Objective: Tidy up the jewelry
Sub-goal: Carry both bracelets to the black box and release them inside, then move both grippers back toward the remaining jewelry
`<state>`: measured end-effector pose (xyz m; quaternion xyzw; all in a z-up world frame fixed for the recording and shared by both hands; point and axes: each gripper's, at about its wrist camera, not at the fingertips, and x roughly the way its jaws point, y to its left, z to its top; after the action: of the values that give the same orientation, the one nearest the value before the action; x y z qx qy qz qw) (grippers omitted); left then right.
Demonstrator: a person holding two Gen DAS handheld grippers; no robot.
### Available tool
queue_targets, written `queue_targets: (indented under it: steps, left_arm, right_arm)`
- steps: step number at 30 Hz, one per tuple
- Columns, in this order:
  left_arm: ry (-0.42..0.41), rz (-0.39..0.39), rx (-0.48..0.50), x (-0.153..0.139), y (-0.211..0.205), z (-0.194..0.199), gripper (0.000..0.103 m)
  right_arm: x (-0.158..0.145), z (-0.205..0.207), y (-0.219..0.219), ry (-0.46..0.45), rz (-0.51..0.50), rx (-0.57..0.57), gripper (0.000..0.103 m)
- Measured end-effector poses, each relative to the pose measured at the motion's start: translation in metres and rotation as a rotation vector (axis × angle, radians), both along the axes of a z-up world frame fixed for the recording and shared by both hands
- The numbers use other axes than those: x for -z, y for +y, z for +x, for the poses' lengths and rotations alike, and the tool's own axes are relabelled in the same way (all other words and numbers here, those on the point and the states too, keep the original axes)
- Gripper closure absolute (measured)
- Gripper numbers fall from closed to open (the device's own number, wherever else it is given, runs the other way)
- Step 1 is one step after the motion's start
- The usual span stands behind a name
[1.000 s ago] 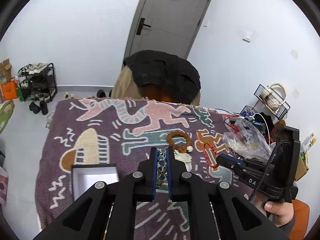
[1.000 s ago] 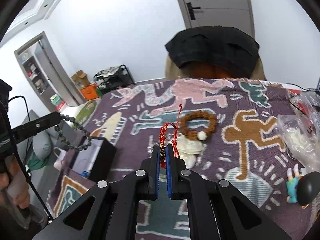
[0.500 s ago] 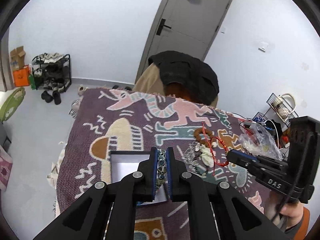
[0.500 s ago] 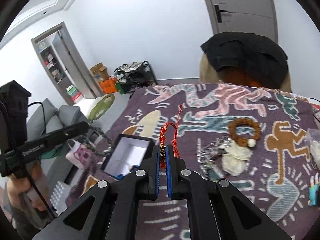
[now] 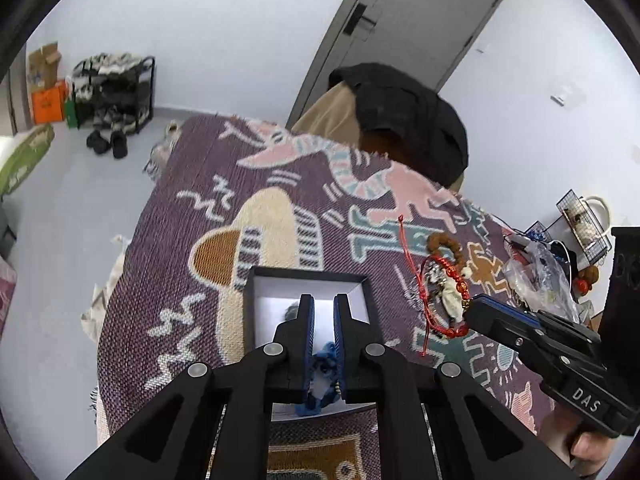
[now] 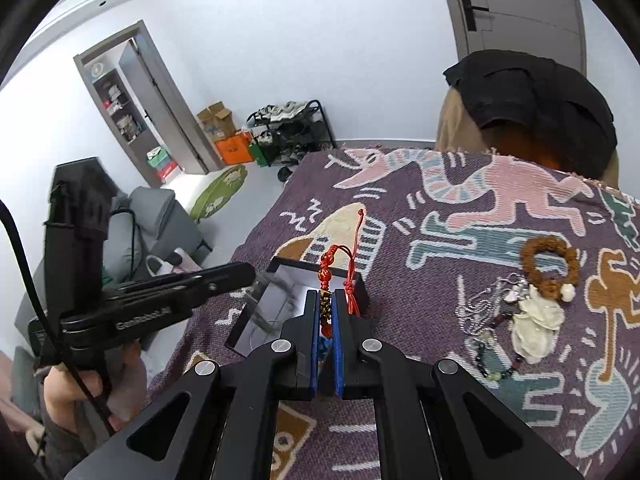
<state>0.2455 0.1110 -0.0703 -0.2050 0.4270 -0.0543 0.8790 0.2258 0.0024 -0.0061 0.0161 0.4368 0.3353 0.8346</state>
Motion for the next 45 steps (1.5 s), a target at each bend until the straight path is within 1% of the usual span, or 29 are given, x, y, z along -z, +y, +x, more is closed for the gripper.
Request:
queue_targets:
  steps: [4, 6, 8, 10, 15, 16, 17, 18, 19, 21, 22, 23, 30, 36, 38, 40, 41, 43, 44, 45]
  left_arm:
    - [0.002, -0.006, -0.013, 0.001, 0.013, -0.004, 0.09]
    - [-0.01, -0.001, -0.039, -0.001, 0.024, -0.01, 0.075]
    - [-0.027, -0.004, -0.063, -0.003, 0.034, -0.015, 0.033]
    - [-0.061, -0.016, -0.086, -0.006, 0.045, -0.024, 0.019]
    - [-0.054, 0.013, -0.118, -0.008, 0.06, -0.032, 0.017]
    - [-0.055, 0.023, -0.125, -0.008, 0.062, -0.035, 0.016]
    - [-0.056, 0.027, -0.131, -0.007, 0.064, -0.036, 0.012]
    - [-0.057, 0.032, -0.137, -0.007, 0.066, -0.038, 0.009]
    - [-0.059, 0.034, -0.141, -0.007, 0.068, -0.04, 0.005]
    - [-0.062, 0.038, -0.15, -0.006, 0.071, -0.042, 0.004]
    - [-0.059, 0.04, -0.156, -0.005, 0.073, -0.044, 0.004]
    - [-0.059, 0.04, -0.158, -0.005, 0.075, -0.045, 0.004]
    - [-0.085, 0.047, -0.148, -0.013, 0.07, -0.052, 0.003]
    - [-0.106, 0.083, -0.104, -0.023, 0.048, -0.055, 0.003]
    - [-0.105, 0.099, -0.086, -0.026, 0.039, -0.055, 0.003]
    - [-0.111, 0.105, -0.064, -0.029, 0.028, -0.054, 0.003]
    - [-0.118, 0.109, -0.057, -0.031, 0.023, -0.055, 0.003]
    - [-0.131, 0.113, -0.044, -0.036, 0.014, -0.056, 0.003]
    - [-0.137, 0.11, -0.038, -0.038, 0.01, -0.056, 0.002]
    - [-0.14, 0.108, -0.036, -0.039, 0.007, -0.056, 0.002]
  right_arm:
    - [0.005, 0.002, 0.014, 0.012, -0.005, -0.028, 0.097]
    - [0.007, 0.003, 0.022, 0.019, -0.007, -0.044, 0.097]
    - [0.008, 0.003, 0.029, 0.023, -0.012, -0.055, 0.097]
    - [0.011, 0.004, 0.037, 0.028, -0.017, -0.068, 0.097]
    - [0.019, 0.004, 0.056, 0.04, -0.049, -0.086, 0.096]
    - [0.022, 0.004, 0.059, 0.045, -0.063, -0.084, 0.096]
    - [0.023, 0.005, 0.061, 0.048, -0.074, -0.078, 0.096]
    - [0.026, 0.007, 0.062, 0.059, -0.09, -0.068, 0.092]
    - [0.028, 0.009, 0.06, 0.072, -0.093, -0.056, 0.082]
    - [0.027, 0.009, 0.053, 0.075, -0.076, -0.027, 0.036]
    - [0.024, 0.009, 0.047, 0.059, -0.058, -0.011, 0.03]
    - [0.021, 0.008, 0.042, 0.047, -0.05, -0.001, 0.027]
    - [0.013, 0.004, 0.013, 0.041, -0.046, 0.059, 0.027]
    - [0.015, -0.003, -0.021, 0.059, -0.033, 0.129, 0.027]
    - [0.015, -0.005, -0.036, 0.068, -0.014, 0.161, 0.027]
    - [0.016, -0.006, -0.053, 0.114, 0.037, 0.182, 0.026]
    - [0.015, -0.008, -0.059, 0.121, 0.055, 0.186, 0.025]
    - [0.009, -0.014, -0.072, 0.093, 0.052, 0.204, 0.016]
    - [0.006, -0.017, -0.077, 0.082, 0.05, 0.217, 0.006]
    - [0.003, -0.019, -0.084, 0.076, 0.056, 0.227, 0.0]
